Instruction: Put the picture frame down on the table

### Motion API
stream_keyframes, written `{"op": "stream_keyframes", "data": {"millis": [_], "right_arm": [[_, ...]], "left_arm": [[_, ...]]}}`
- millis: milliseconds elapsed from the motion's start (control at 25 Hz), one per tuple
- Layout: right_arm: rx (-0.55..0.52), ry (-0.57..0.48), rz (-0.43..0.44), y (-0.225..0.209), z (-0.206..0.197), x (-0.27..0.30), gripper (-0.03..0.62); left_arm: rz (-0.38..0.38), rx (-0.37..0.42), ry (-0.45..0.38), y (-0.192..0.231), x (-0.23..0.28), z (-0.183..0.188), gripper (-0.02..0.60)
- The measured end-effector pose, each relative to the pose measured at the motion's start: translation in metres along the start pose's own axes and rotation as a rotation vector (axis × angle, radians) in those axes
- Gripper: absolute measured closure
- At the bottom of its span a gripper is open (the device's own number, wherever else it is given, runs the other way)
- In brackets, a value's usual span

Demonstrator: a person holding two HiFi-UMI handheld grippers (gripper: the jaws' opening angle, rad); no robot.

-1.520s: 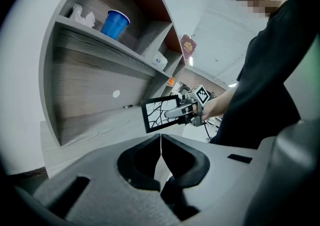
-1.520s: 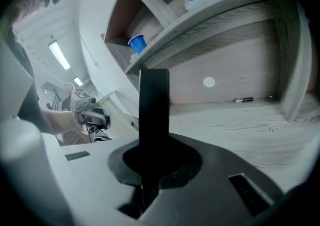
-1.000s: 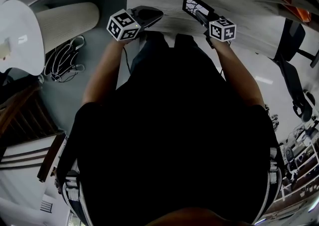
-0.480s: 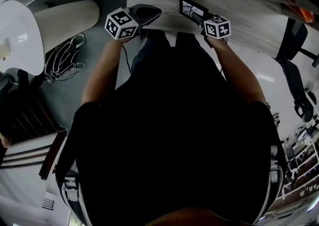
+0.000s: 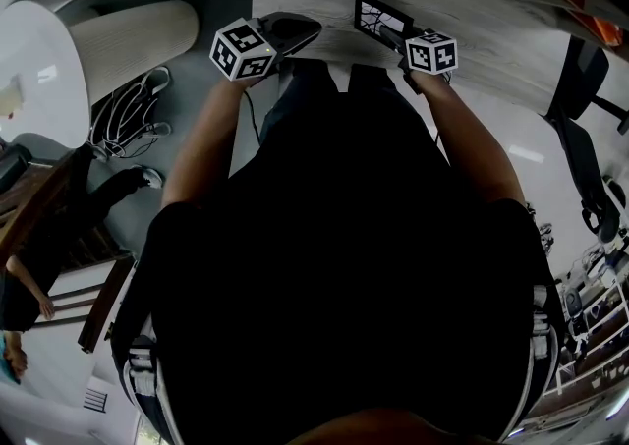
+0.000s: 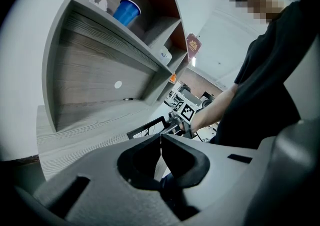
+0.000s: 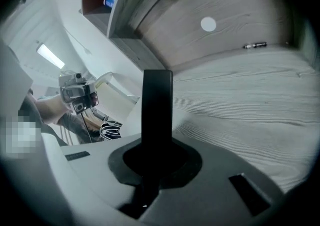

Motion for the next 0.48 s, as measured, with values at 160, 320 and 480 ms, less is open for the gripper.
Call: {"op": "stream_keyframes", "data": {"millis": [160,320,480], "right_arm": [[0.114,0.013,0.033,-0.008,-0.004,0.002,0.579],[0.164,0.015,0.057,-0.013,-0.003,0.004,0.577],[0.246,0.01,0.084,-0.017,-0.006,0.009,0.577]], "left_arm": [[-0.001,0.001,0.008,-0.001,0.001,0.0,0.563],[0.007,-0.001,0.002,0.0,0.002,0.001,0.563],[0.009,-0.011,0.0,0.002,0.002,-0.002,0.563]]}}
Point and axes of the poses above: the fingertips, and each gripper's own axes: x forward along the fingers, y to its left, z out of its top, the point moved 6 cm from there along -x, backward along the fingers, and after that the axes turned 13 degrees about -x, right-handed, at the moved point
